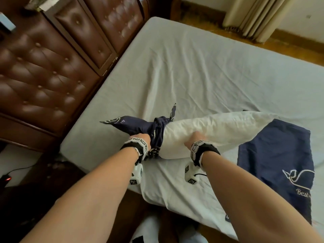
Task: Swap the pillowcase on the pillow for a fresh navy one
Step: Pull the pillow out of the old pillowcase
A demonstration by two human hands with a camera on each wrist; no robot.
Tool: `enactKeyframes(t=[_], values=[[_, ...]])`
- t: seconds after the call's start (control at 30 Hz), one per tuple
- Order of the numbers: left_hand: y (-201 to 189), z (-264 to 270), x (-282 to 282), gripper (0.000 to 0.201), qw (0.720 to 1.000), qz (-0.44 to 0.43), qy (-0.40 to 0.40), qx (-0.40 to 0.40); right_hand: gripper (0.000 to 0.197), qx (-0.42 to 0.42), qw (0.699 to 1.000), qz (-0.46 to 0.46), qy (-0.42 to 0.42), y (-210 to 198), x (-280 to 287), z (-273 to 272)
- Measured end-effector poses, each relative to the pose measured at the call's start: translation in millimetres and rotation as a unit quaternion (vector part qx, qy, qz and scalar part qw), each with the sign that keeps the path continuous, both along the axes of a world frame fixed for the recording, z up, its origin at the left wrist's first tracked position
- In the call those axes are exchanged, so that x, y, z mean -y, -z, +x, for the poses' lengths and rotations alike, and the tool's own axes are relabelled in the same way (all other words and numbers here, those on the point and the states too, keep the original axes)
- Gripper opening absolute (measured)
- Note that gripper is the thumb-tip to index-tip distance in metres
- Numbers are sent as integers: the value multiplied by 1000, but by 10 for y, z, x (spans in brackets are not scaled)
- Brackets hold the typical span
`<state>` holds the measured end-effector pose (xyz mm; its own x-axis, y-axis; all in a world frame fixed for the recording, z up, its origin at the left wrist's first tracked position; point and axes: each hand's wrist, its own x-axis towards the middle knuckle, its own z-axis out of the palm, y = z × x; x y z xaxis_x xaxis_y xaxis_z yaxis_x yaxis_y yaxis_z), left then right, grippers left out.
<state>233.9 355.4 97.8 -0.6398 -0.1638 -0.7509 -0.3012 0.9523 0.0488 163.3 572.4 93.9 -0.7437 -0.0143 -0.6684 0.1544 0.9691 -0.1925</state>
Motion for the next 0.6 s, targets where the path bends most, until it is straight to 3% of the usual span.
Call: enactKeyframes(t=[0.13,0.2,0.27,0.33,0.4,0.5,0.6], values=[[104,48,159,23,996,-33,49,-69,91,-179,979,55,-82,192,221,82],[111,83,245,30,983,-104,103,-114,99,-205,960,52,-182,240,365,66],[111,130,324,29,966,-135,139,-171,83,-158,962,31,-219,269,545,23],[112,178,397,15,956,-124,146,-225,62,-125,972,23,-196,286,667,-14],[108,147,418,7,966,-78,109,-220,46,-119,974,27,-189,281,710,-4],[153,82,373,39,989,-6,28,-145,34,-103,978,20,-180,238,653,72],[148,84,332,56,986,-10,-6,-168,30,-106,979,35,-171,192,519,121]])
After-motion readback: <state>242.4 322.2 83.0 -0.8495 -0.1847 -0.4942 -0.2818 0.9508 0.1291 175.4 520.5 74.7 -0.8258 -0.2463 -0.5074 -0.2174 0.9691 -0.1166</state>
